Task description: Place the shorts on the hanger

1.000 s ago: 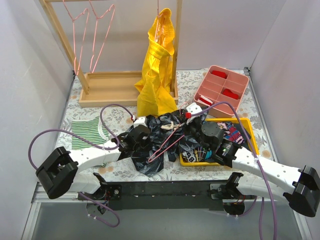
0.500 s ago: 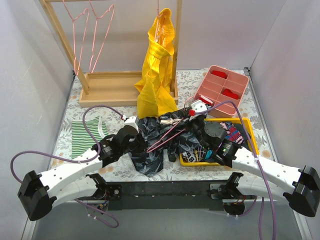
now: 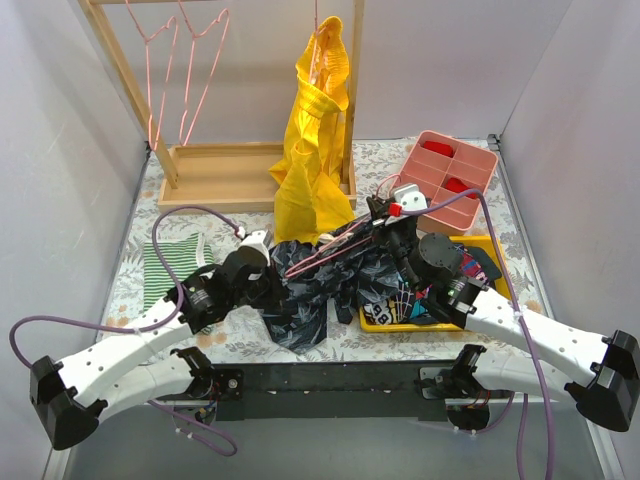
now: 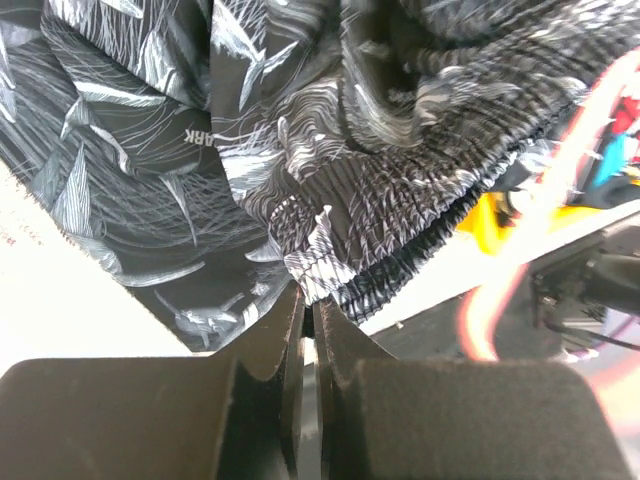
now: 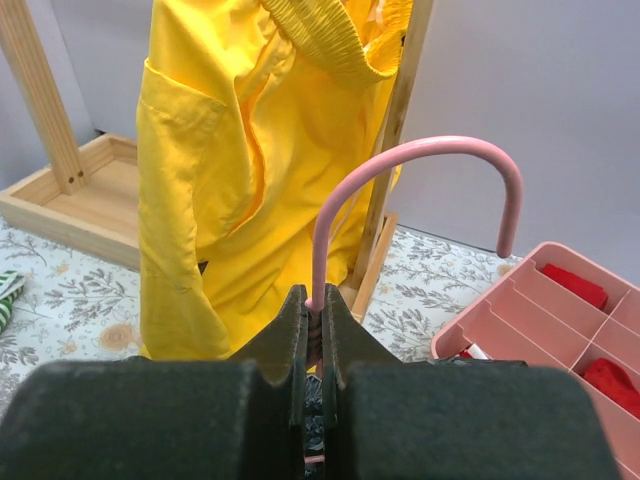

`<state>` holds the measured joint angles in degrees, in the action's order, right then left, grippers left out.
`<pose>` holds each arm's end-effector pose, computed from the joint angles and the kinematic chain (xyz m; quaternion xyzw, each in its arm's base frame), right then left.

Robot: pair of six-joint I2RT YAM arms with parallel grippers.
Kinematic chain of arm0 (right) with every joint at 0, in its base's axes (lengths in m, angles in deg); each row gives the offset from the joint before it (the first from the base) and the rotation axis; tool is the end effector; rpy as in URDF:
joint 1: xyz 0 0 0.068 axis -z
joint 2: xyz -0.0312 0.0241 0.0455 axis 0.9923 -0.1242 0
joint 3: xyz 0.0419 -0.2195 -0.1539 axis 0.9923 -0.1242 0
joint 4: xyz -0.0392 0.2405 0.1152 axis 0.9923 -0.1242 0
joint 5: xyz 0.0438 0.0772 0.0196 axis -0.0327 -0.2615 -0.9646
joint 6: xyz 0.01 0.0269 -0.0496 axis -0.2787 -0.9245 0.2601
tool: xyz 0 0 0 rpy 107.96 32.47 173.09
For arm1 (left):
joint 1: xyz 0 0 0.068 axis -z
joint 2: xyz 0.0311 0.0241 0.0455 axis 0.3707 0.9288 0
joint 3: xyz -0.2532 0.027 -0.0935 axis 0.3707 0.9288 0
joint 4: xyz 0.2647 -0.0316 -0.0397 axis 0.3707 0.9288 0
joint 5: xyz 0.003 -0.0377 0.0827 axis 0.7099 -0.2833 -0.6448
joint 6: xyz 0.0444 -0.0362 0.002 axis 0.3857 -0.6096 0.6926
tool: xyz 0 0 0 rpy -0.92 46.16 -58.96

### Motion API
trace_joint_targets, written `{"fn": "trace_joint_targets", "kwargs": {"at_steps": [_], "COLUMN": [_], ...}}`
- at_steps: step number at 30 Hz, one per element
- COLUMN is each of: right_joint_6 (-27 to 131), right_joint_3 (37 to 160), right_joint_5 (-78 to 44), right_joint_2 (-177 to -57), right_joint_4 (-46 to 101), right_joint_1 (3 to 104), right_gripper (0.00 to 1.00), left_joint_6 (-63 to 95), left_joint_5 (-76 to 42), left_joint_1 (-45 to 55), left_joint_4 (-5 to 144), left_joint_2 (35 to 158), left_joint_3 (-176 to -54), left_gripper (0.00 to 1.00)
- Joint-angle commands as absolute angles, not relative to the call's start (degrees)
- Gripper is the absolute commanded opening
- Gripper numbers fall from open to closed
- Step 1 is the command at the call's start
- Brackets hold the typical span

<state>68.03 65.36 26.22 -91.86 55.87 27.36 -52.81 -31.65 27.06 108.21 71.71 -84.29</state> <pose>0.1539 0.1824 0.3559 -0.1106 0.6234 0.1222 0.7643 0.1313 -0.1429 0.2524 -0.2721 0.8842 -0.3165 0.2096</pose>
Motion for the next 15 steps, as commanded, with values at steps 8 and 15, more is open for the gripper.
{"fn": "trace_joint_targets", "kwargs": {"at_steps": [8,15], "right_joint_6": [75.01,79.83], "right_joint_3": [69.28,73.85], "right_joint_5": [29.45,34.89], "right_joint_2": [-91.18,-93.90], "right_joint_4": [62.75,63.62], "right_joint_1": [27.49,24.26], "right_gripper": [0.01,0.01], "left_joint_6": [-50.43,-49.11], "left_joint_5": [-29.26,-27.15], "left_joint_1": [26.76,26.67], "left_joint_4": [121.30,126.32], "left_joint_2": [70.18,73.08], "left_joint_3": [-102.18,-112.02], "left_gripper": [0.00,0.00]}}
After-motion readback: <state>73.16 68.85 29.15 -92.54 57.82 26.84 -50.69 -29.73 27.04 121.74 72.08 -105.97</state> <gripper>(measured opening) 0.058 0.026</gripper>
